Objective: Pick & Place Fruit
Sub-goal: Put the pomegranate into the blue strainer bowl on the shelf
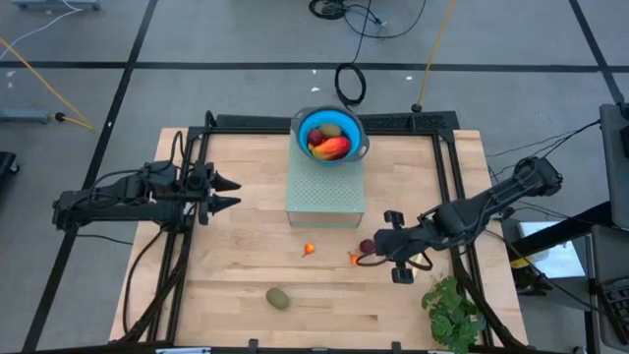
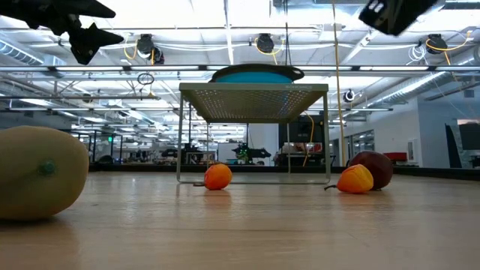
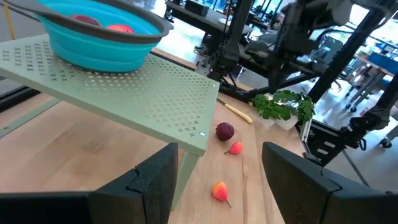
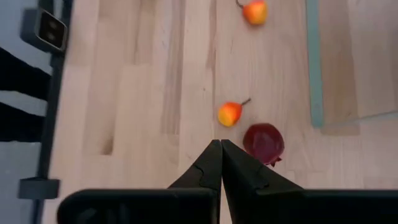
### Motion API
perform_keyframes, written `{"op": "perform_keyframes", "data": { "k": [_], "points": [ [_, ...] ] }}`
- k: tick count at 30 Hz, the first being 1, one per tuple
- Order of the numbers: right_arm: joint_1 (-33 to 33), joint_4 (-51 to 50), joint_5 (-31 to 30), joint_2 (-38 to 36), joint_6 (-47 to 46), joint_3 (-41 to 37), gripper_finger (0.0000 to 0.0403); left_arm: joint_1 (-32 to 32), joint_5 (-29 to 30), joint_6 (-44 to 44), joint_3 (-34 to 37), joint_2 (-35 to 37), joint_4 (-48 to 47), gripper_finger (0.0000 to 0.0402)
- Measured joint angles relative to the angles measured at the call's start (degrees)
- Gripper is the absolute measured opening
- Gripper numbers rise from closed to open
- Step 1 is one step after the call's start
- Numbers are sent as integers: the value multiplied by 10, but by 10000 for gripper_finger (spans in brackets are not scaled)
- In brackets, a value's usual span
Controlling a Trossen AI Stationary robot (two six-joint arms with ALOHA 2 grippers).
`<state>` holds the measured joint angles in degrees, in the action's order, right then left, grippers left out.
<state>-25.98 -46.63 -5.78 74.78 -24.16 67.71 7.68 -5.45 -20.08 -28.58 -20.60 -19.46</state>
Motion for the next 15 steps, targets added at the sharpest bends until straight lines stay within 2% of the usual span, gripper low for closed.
{"op": "perform_keyframes", "data": {
  "k": [7,15],
  "points": [
    [0,41,-2,0,47,-50,23,0,0,-2,0,0,0,235],
    [2,53,-2,0,95,-91,74,0,0,-13,0,0,0,234]
  ]
}}
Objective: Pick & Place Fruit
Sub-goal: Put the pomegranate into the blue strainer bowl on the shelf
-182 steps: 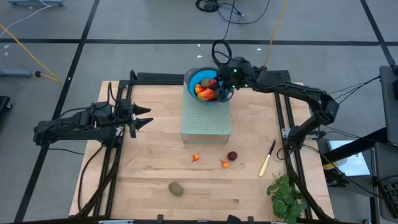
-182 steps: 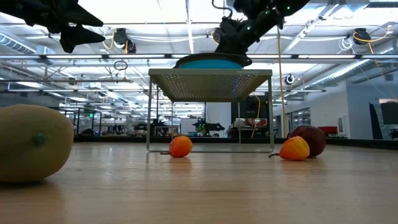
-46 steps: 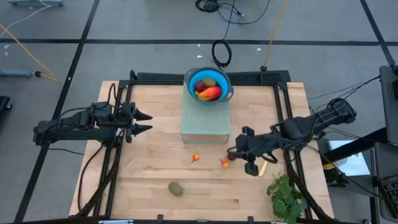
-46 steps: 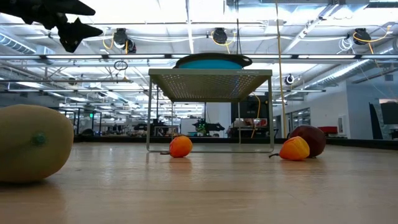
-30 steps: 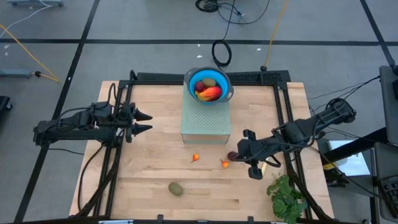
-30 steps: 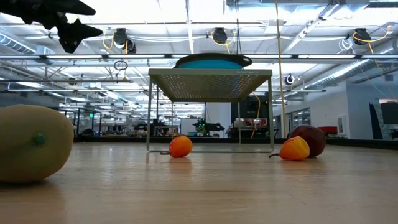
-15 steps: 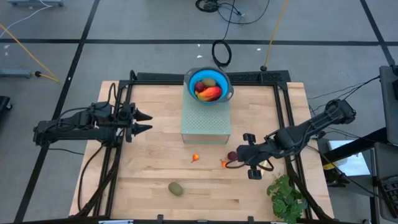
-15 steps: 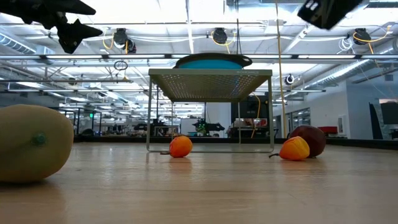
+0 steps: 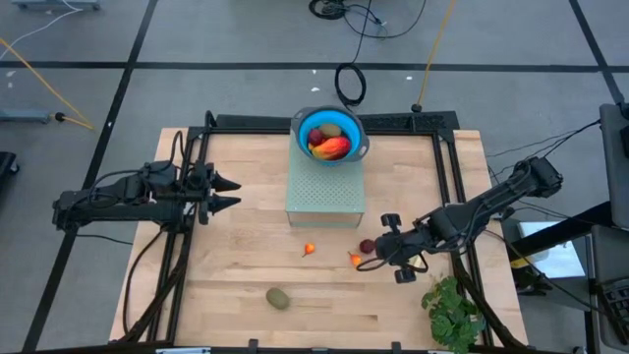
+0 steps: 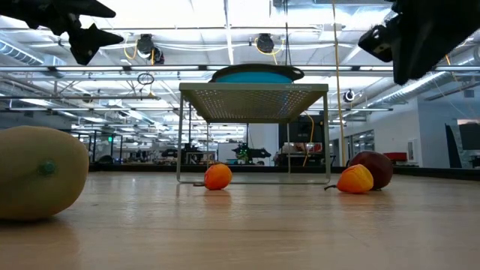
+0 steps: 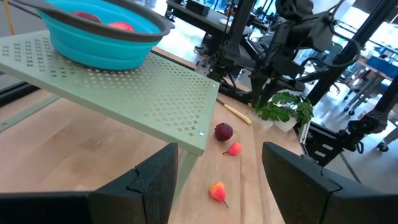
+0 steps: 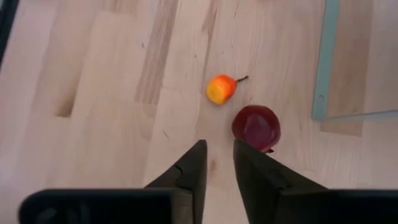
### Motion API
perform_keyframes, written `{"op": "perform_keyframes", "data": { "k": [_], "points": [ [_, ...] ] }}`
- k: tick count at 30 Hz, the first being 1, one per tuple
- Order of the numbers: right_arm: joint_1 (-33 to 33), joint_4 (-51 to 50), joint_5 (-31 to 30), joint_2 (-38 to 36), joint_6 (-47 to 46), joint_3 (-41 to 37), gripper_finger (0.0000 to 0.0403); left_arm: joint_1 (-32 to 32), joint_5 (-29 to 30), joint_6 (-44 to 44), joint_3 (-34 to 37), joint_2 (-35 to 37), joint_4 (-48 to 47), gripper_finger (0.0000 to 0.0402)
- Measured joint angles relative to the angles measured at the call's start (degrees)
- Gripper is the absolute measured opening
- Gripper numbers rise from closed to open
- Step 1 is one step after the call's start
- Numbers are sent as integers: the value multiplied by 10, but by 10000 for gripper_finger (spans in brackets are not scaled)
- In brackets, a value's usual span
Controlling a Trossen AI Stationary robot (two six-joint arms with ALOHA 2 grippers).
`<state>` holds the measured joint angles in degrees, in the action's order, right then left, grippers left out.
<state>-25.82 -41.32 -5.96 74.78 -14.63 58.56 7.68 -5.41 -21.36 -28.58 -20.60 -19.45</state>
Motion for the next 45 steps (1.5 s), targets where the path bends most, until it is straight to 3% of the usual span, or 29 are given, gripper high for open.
{"op": "perform_keyframes", "data": {
  "k": [22,45],
  "points": [
    [2,30,0,0,48,-13,223,0,10,-14,0,0,0,235],
    [40,61,2,1,68,-20,295,0,10,-14,0,0,0,234]
  ]
}}
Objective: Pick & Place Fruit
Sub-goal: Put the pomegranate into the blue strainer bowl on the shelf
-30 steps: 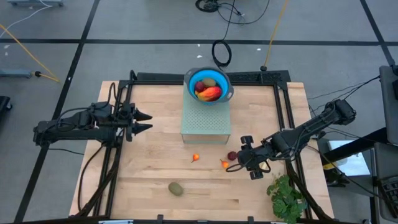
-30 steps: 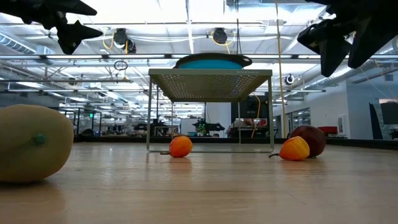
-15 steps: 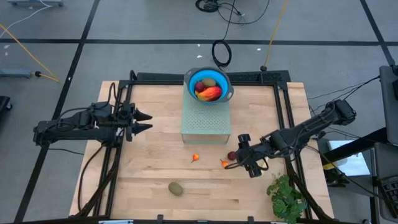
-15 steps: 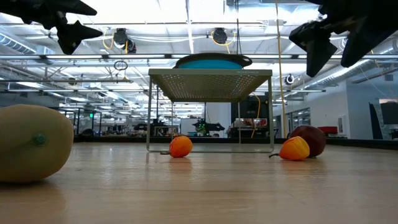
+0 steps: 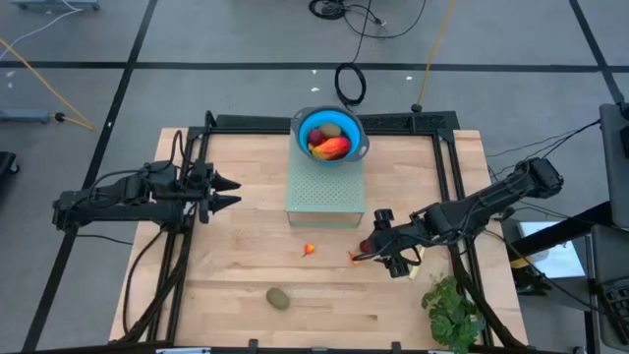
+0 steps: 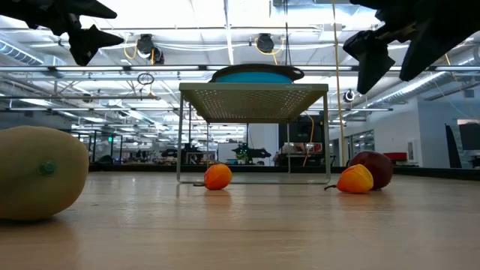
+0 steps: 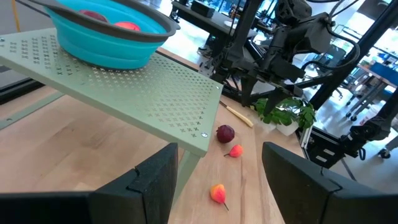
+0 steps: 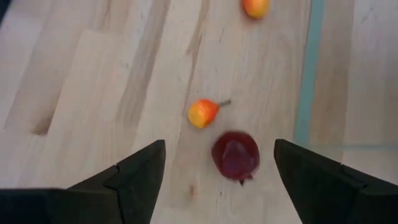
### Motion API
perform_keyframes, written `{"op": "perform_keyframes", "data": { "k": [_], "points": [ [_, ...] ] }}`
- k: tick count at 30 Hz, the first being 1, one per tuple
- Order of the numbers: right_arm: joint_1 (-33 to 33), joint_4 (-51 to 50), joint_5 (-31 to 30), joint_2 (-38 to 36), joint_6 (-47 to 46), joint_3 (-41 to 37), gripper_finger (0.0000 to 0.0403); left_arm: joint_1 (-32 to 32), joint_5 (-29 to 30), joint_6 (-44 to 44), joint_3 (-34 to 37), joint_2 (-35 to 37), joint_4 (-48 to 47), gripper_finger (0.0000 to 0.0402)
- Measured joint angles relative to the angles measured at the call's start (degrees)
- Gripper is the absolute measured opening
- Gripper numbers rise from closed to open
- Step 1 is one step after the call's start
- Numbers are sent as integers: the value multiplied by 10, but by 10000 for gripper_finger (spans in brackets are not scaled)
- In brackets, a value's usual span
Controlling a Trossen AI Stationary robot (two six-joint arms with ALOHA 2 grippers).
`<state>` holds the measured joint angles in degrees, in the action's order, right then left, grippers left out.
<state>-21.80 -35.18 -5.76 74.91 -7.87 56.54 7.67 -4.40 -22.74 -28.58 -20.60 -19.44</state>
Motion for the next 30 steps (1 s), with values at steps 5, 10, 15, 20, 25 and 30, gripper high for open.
{"op": "perform_keyframes", "data": {
  "k": [5,10,15,20,25,30],
  "points": [
    [0,84,0,0,-18,-44,299,0,0,3,0,0,0,235],
    [2,89,0,0,-17,-64,298,0,0,1,0,0,0,234],
    [6,88,-1,0,-12,-67,299,0,0,1,0,0,0,235],
    [19,86,0,0,0,-67,301,0,0,3,0,0,0,235],
    [28,84,0,0,0,-67,309,0,0,3,0,0,0,235],
    [31,80,16,4,0,-67,321,0,0,4,0,0,0,235]
  ]
}}
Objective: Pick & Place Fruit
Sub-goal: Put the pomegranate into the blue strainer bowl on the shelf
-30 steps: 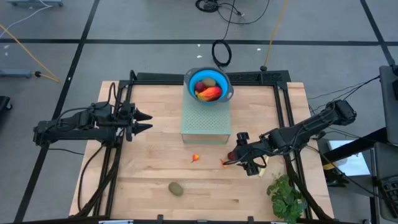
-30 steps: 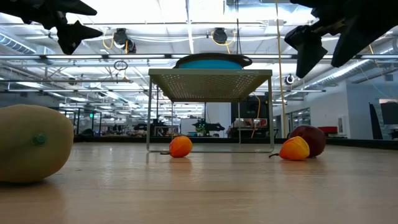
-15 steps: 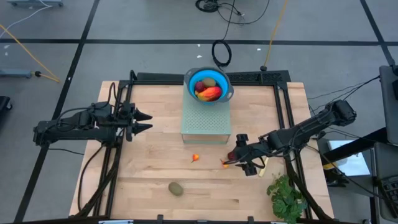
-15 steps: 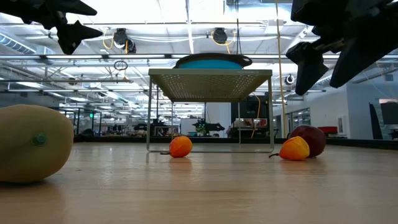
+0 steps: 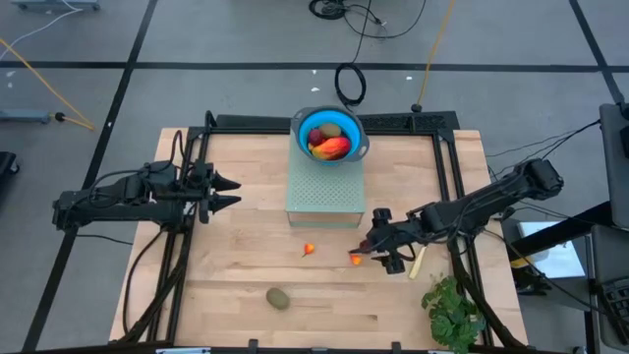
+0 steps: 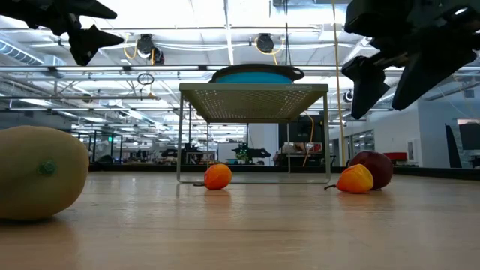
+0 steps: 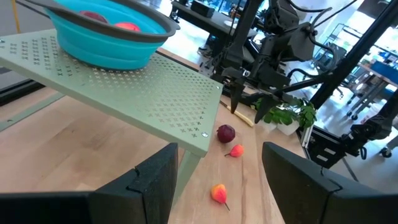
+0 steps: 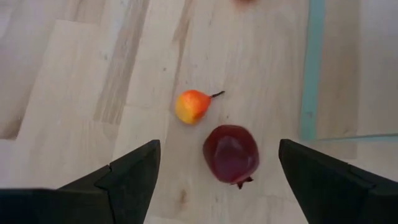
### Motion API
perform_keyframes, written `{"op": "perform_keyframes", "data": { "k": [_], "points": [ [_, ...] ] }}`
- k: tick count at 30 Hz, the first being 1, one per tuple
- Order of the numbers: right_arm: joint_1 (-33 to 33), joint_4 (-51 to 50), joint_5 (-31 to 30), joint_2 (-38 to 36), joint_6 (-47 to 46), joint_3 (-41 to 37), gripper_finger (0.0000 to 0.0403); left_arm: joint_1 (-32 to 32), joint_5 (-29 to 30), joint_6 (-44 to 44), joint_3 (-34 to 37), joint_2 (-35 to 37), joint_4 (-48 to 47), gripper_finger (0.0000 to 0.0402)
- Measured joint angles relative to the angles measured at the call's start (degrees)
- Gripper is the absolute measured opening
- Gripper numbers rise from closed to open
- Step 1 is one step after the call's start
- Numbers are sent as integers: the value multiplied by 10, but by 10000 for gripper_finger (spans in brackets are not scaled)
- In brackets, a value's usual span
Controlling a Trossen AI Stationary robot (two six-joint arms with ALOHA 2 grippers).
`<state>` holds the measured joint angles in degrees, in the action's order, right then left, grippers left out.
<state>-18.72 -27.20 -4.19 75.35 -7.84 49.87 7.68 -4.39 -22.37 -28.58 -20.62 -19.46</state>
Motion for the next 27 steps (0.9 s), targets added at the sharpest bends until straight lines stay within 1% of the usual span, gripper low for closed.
{"op": "perform_keyframes", "data": {
  "k": [8,18,27],
  "points": [
    [0,-5,0,31,16,-1,338,0,0,2,0,0,0,234],
    [0,2,0,53,55,-1,338,0,0,1,0,0,0,234],
    [0,21,-2,96,77,-1,338,0,0,0,0,0,-1,235]
  ]
}}
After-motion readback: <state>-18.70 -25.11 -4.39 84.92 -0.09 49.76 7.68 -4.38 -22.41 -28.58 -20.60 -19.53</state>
